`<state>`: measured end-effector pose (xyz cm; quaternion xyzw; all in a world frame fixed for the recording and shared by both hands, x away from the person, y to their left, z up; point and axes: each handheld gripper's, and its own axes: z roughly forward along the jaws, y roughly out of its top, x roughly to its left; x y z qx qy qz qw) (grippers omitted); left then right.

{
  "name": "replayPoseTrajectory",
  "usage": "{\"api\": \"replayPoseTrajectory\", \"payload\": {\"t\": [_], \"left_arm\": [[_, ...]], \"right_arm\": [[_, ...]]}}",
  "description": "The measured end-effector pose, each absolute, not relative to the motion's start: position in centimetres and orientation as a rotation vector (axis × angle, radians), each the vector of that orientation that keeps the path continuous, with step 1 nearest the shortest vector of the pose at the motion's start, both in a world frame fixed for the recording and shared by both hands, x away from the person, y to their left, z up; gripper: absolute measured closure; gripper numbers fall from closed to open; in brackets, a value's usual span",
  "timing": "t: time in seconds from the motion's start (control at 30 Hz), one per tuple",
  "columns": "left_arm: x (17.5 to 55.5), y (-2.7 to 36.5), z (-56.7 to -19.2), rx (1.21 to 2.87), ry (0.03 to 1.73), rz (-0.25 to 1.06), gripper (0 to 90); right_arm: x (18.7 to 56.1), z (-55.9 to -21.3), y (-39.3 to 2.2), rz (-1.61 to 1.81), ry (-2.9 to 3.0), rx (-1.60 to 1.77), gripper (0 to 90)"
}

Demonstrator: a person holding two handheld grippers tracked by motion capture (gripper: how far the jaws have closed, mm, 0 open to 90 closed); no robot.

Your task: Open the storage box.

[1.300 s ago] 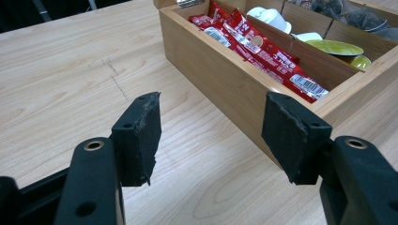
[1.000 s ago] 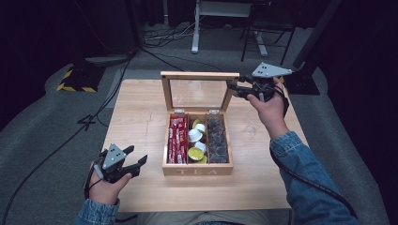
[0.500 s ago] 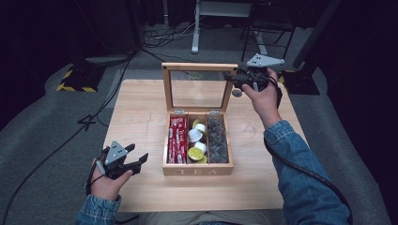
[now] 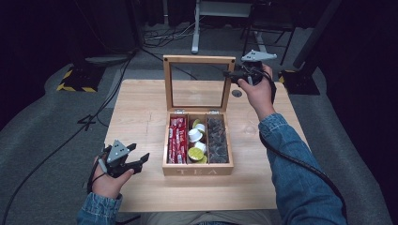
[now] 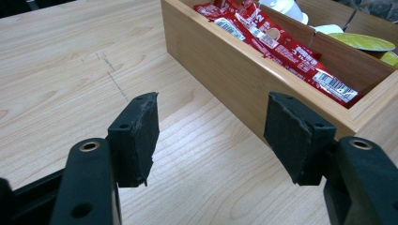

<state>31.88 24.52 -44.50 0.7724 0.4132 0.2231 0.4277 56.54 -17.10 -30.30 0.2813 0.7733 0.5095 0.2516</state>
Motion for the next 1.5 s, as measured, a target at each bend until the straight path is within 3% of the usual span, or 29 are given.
{"api": "replayPoseTrajectory", "payload": {"t": [1.03,1.2,1.5], "left_arm": [[32.1,24.5,-45.0,1.935,1.043,0.532,36.2],[32.2,24.6,-45.0,1.942,1.04,0.524,36.0],[33.0,25.1,-44.7,1.965,1.076,0.48,34.8]], "right_arm": [[59.0,-34.3,-16.9,1.283,2.144,0.893,54.0],[58.7,-34.1,-17.2,1.312,2.116,0.918,43.7],[57.2,-32.7,-18.6,1.352,2.102,0.931,33.3]]}}
